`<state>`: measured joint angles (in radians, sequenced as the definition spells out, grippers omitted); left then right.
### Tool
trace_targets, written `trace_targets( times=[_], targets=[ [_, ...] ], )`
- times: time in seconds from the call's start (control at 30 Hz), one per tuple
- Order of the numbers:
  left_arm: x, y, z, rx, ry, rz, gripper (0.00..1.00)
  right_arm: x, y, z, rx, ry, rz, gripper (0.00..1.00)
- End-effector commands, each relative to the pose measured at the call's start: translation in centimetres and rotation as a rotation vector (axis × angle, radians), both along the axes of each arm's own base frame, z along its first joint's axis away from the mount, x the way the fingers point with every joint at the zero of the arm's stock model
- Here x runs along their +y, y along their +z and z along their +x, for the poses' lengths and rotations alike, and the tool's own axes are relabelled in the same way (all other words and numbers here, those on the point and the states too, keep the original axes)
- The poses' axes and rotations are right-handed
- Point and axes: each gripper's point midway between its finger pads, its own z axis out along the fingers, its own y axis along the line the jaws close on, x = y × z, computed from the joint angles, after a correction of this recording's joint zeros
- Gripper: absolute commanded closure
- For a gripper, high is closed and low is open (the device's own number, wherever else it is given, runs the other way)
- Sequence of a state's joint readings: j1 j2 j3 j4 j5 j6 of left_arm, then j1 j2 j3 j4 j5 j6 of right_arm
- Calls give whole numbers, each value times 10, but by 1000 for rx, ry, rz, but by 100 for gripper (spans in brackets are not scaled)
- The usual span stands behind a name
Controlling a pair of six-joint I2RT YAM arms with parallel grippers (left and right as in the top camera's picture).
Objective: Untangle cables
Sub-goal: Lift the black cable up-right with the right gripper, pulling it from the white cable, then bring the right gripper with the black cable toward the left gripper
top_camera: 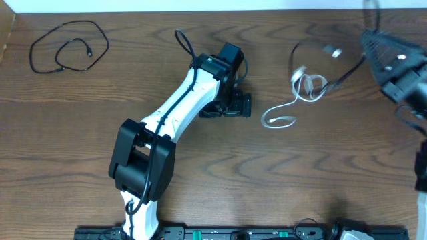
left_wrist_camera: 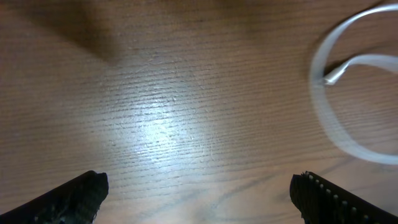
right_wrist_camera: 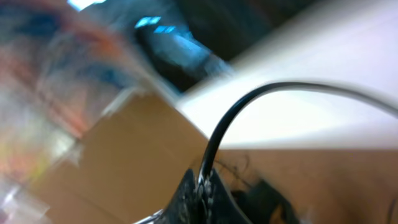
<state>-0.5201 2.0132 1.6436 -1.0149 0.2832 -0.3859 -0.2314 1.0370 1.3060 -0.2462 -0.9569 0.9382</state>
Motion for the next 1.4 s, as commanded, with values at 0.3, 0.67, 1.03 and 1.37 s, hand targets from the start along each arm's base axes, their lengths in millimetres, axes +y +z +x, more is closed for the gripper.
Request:
trace_targets(
  times=[0.3, 0.67, 1.03, 1.37],
  targets=[
    [1, -3, -2, 18, 33, 11, 1, 14, 97, -30, -320, 172, 165, 98],
    [3, -3, 0, 15, 48, 8, 1, -6, -37, 29, 352, 2, 270, 99],
    [53, 55, 38, 32, 191, -355, 1, 20, 22, 20, -102, 105, 57, 99],
    [42, 88, 28, -30, -66, -626, 1, 110, 38, -32, -570, 405, -207, 99]
  ],
)
